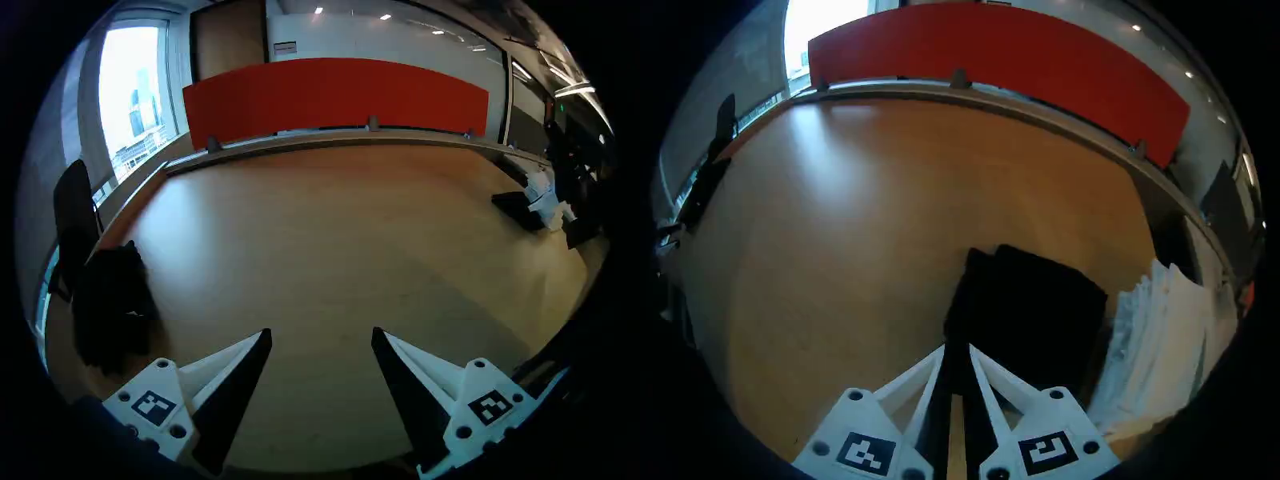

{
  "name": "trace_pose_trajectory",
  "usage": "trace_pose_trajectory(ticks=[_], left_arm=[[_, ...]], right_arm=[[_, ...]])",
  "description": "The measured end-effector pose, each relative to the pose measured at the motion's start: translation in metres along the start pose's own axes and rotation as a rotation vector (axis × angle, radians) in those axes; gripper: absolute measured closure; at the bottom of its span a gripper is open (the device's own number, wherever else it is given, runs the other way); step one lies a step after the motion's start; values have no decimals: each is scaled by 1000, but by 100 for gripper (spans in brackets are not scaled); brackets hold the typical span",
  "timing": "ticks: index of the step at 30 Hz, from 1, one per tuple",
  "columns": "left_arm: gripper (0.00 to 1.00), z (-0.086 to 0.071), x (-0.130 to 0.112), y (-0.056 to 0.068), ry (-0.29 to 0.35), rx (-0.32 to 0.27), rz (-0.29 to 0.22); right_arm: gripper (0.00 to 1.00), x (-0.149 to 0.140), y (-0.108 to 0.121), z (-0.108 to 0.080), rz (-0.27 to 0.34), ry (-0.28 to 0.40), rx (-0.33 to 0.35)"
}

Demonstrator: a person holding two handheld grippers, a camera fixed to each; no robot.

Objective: Fold towel

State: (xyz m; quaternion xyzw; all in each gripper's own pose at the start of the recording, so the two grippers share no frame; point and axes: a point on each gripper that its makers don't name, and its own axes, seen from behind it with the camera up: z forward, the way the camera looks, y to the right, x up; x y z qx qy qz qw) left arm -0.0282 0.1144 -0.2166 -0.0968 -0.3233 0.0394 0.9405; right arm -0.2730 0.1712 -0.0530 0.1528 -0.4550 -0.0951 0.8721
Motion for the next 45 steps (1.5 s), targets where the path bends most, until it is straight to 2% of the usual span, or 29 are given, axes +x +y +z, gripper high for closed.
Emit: trace_pose_trajectory(ticks=[8, 16, 21, 24, 28, 31, 32, 41, 45], left_arm=[[7, -1, 1, 0, -2, 0, 8], [7, 0, 1, -1, -5, 0, 12], [7, 0, 2, -1, -5, -1, 13], [7, 1, 2, 0, -5, -2, 12], [7, 2, 3, 0, -4, -2, 10], [7, 2, 3, 0, -4, -3, 7], [7, 3, 3, 0, -4, -4, 6], [7, 4, 4, 4, -2, -12, 9], [7, 4, 4, 4, -2, -13, 9]], right_arm=[[88, -15, -10, 16, 35, -23, 21], [83, -21, -12, 22, 55, -33, 33], [70, -18, -15, 19, 56, -18, 45], [66, -14, -18, 13, 54, -1, 51], [37, -5, -21, 2, 66, 40, 57], [7, 2, -18, -7, 89, 76, 48], [0, 4, -14, -10, 99, 88, 39], [0, 5, 24, -24, 185, 134, -58], [0, 3, 33, -26, 193, 135, -78]])
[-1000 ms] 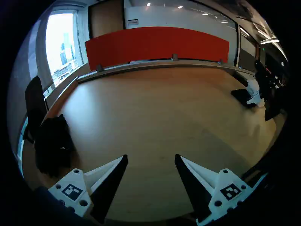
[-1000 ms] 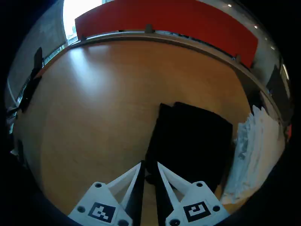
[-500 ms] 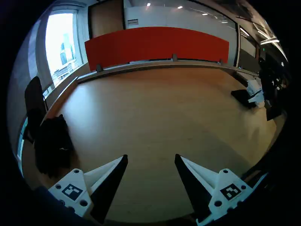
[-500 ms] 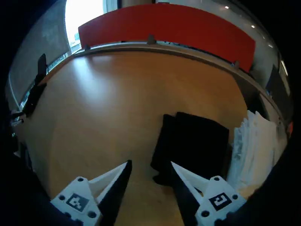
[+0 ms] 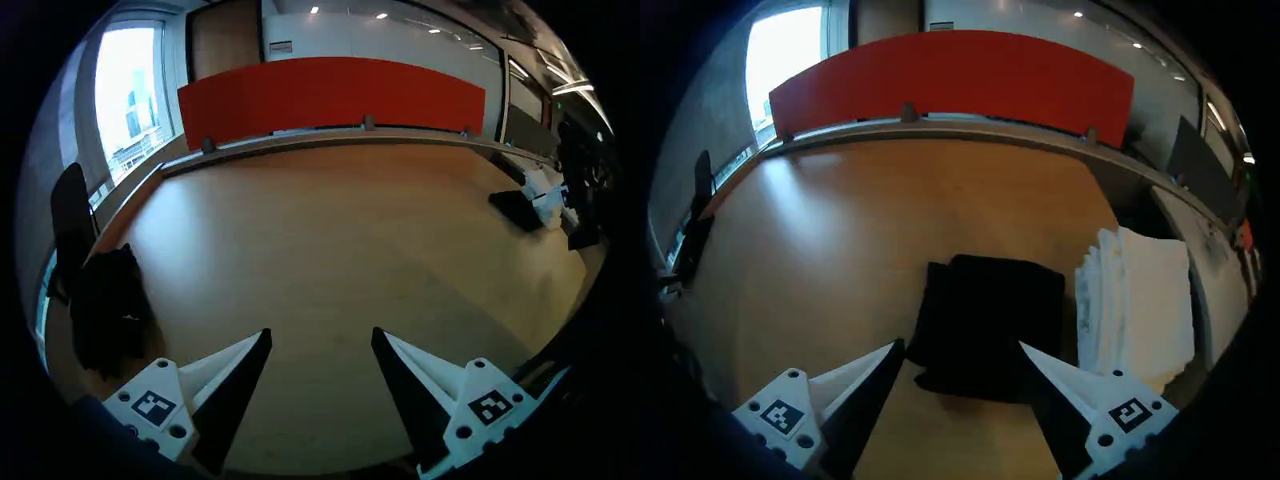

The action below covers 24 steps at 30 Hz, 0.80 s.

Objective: Fold towel

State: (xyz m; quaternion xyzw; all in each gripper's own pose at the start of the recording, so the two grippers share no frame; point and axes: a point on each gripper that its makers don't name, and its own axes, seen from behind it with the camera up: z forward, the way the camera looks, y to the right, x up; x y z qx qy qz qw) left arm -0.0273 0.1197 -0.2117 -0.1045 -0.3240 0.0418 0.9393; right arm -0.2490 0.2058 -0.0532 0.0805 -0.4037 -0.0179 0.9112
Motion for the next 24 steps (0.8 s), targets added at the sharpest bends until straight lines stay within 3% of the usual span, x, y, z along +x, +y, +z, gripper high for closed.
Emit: trace_pose_trajectory(ticks=[11, 24], left_arm=[[7, 0, 2, 0, -3, 1, 7], [7, 0, 1, -2, -13, 6, 13]], right_arm=[[0, -4, 15, 6, -5, -17, -40], [0, -40, 17, 25, -17, -98, -48]])
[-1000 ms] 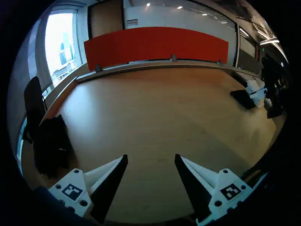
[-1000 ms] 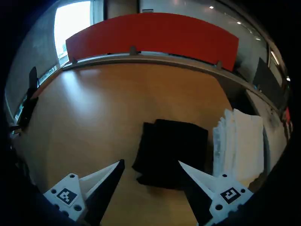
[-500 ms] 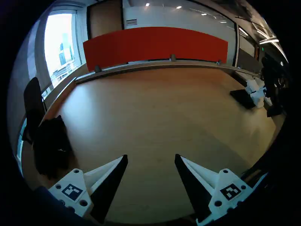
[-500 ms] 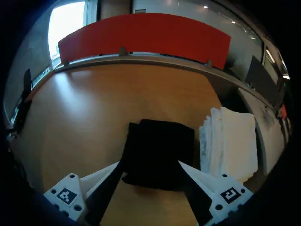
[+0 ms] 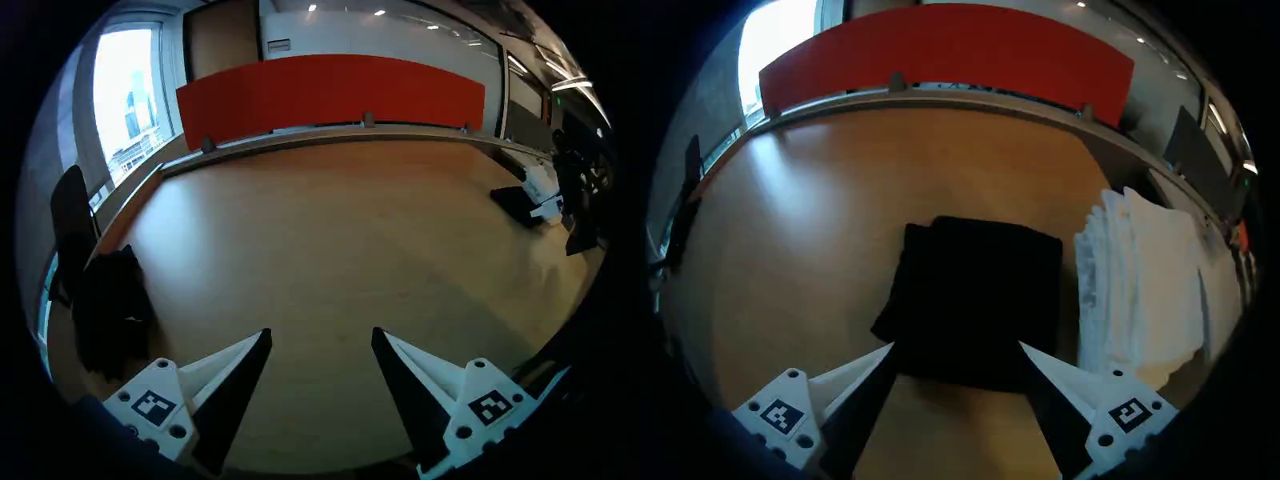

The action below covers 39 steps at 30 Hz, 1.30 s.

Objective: Fold towel

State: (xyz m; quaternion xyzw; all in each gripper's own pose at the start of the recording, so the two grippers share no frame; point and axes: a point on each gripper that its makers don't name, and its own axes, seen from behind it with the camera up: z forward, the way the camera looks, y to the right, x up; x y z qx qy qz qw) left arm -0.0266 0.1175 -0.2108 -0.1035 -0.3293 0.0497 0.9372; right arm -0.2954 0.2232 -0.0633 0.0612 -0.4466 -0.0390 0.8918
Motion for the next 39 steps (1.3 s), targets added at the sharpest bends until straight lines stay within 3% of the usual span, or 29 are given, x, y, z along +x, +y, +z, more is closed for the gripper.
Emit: trace_pose_trajectory(ticks=[23, 39], left_arm=[[7, -1, 0, -2, 0, 7, -2], [7, -1, 3, -2, 11, 4, -6]], right_arm=[[0, -19, -2, 9, -4, -47, -2], [0, 4, 1, -10, 1, 21, -13]])
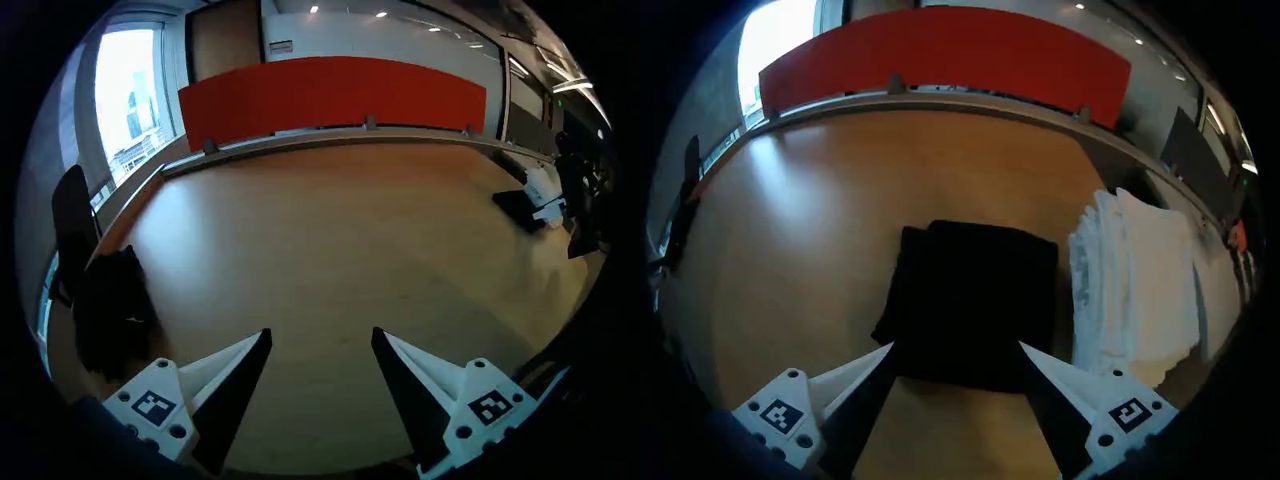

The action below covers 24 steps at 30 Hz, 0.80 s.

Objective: Fold towel

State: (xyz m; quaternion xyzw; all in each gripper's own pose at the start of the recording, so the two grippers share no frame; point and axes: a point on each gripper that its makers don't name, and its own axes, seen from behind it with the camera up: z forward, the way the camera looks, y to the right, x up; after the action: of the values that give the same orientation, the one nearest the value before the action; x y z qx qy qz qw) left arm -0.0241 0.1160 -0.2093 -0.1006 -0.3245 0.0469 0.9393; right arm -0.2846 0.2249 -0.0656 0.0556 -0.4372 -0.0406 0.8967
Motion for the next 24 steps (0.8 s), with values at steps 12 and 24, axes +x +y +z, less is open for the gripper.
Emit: trace_pose_trajectory(ticks=[12, 24], left_arm=[[7, 1, 6, -9, 25, 9, -24], [7, 2, 19, -21, 55, 16, -45]], right_arm=[[0, 46, -6, -33, -2, 136, -39], [0, 105, -11, -80, 65, 353, -113]])
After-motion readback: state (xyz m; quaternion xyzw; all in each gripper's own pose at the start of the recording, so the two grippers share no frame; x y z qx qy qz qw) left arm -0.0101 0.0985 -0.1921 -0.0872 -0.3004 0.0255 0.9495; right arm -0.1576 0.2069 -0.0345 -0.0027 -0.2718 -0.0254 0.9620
